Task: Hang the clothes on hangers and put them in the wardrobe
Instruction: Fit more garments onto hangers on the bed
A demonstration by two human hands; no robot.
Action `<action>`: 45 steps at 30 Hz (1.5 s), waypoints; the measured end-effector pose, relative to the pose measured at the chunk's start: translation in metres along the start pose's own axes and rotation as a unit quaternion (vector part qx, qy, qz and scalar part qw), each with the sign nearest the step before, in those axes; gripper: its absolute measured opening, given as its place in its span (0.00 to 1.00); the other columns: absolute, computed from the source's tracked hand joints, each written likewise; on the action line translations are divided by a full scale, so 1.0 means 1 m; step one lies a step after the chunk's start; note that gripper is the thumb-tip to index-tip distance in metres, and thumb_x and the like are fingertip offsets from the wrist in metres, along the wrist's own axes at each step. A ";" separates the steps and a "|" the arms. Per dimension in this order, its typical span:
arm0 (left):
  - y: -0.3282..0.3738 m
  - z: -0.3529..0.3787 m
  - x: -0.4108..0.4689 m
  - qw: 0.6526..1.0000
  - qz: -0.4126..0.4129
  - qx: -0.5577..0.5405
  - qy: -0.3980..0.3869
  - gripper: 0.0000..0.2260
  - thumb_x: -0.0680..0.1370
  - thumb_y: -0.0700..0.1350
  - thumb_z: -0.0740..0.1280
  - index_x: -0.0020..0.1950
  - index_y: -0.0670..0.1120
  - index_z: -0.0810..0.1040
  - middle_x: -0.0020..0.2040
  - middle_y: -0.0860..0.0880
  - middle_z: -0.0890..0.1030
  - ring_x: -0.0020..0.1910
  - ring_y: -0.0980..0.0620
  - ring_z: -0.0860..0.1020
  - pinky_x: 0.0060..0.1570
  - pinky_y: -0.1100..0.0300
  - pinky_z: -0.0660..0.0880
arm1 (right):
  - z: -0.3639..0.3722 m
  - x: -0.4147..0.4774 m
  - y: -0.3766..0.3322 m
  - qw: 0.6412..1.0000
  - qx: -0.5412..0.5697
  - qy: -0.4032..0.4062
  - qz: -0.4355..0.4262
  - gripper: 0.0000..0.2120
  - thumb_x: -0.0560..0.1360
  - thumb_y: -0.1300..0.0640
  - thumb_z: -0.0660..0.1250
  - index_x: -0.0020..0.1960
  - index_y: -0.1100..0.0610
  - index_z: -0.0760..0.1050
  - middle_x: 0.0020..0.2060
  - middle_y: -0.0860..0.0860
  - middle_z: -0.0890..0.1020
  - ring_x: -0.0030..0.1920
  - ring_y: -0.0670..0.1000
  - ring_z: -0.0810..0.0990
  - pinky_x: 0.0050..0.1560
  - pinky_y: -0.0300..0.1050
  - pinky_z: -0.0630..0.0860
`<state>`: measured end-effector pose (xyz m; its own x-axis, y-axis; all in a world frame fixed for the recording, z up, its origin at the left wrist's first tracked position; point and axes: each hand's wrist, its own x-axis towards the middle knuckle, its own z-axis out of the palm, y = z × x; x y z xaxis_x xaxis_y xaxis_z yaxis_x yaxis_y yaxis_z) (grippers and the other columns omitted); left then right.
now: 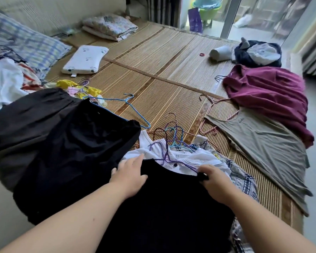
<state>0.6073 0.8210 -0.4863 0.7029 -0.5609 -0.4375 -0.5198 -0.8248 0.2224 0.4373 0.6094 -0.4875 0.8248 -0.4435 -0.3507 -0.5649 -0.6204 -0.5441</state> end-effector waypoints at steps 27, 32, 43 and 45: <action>0.044 -0.232 -0.447 0.859 0.032 -0.388 0.332 0.15 0.77 0.42 0.67 0.37 0.61 0.82 0.41 0.60 0.84 0.40 0.66 0.80 0.41 0.76 0.71 | -0.247 -0.274 -0.207 0.954 0.024 0.047 -0.295 0.10 0.74 0.50 0.67 0.39 0.34 0.74 0.32 0.36 0.78 0.31 0.36 0.75 0.37 0.39 0.71; 0.017 -0.245 -0.499 0.888 0.000 -0.349 0.300 0.07 0.77 0.48 0.67 0.50 0.61 0.78 0.49 0.58 0.81 0.51 0.61 0.79 0.55 0.67 0.72 | -0.240 -0.302 -0.265 0.935 0.020 0.036 -0.351 0.12 0.75 0.51 0.67 0.36 0.37 0.74 0.32 0.40 0.78 0.37 0.43 0.77 0.42 0.42 0.72; -0.138 -0.283 -0.503 0.908 -0.169 -0.170 0.343 0.08 0.80 0.49 0.61 0.52 0.50 0.79 0.48 0.50 0.81 0.48 0.52 0.77 0.38 0.62 0.64 | -0.138 -0.263 -0.413 0.916 0.014 -0.009 -0.401 0.04 0.75 0.51 0.68 0.49 0.45 0.80 0.40 0.38 0.80 0.43 0.41 0.77 0.38 0.23 0.66; -0.182 -0.301 -0.495 0.906 -0.174 -0.171 0.347 0.08 0.80 0.48 0.61 0.54 0.50 0.79 0.49 0.51 0.80 0.48 0.52 0.76 0.40 0.61 0.64 | -0.112 -0.243 -0.448 0.921 0.014 -0.017 -0.388 0.06 0.75 0.52 0.68 0.51 0.44 0.79 0.39 0.36 0.79 0.43 0.41 0.77 0.38 0.23 0.66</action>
<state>0.4998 1.2275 -0.0480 0.9929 -0.0745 0.0930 -0.1105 -0.8673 0.4854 0.4868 0.9228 -0.0734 0.9807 0.1476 0.1283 0.1955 -0.7245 -0.6610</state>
